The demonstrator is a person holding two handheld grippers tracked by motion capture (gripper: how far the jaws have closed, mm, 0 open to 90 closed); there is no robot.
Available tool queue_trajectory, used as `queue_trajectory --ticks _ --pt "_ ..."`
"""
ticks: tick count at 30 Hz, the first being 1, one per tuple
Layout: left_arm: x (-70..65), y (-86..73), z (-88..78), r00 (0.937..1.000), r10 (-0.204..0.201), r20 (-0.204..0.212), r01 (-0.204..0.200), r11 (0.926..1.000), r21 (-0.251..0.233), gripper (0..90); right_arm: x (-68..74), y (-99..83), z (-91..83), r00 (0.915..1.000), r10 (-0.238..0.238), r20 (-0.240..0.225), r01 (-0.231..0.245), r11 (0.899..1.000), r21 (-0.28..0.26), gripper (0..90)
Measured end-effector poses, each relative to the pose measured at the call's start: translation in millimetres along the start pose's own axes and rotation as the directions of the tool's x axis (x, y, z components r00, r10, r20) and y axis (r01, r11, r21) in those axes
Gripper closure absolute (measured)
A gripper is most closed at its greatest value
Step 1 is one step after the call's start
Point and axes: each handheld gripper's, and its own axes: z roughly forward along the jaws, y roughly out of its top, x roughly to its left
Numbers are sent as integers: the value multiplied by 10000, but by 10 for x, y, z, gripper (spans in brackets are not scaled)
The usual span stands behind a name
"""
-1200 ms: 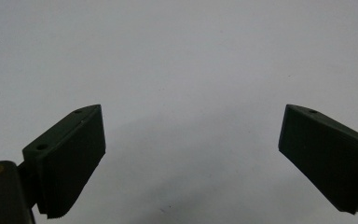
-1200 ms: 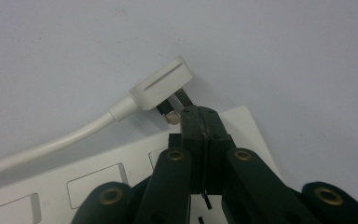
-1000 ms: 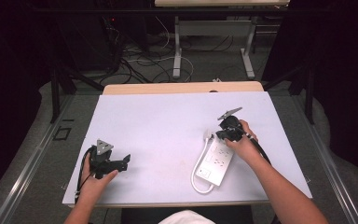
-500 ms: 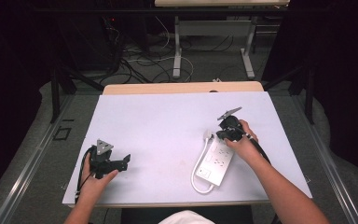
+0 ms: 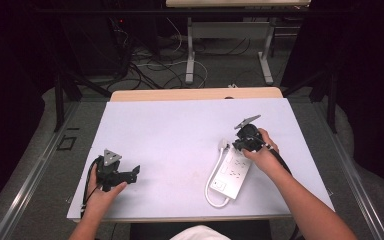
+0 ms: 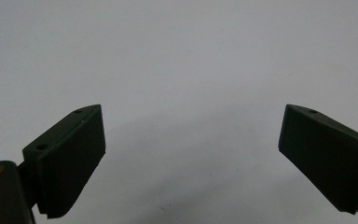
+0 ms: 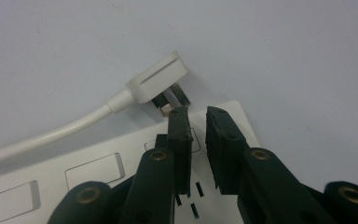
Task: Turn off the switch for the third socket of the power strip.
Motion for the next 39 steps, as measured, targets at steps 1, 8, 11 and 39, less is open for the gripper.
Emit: queue_trajectory --ticks 1,8,11,39 --pt "1 1 0 10000 11 -2 -11 10000 -9 70 0 0 0 10000 0 0 0 10000 0 794" --pt "1 1 -1 10000 16 -13 -16 10000 -3 70 5 -12 -56 9998 -175 25 175 9998 -112 730" --pt "0 1 -1 10000 16 -16 -16 10000 -1 70 9 -18 -75 9998 -196 74 197 9997 -151 703" --pt "-1 4 -6 9999 99 -45 -99 9999 24 70 35 -174 -360 9963 -824 253 824 9966 25 412"
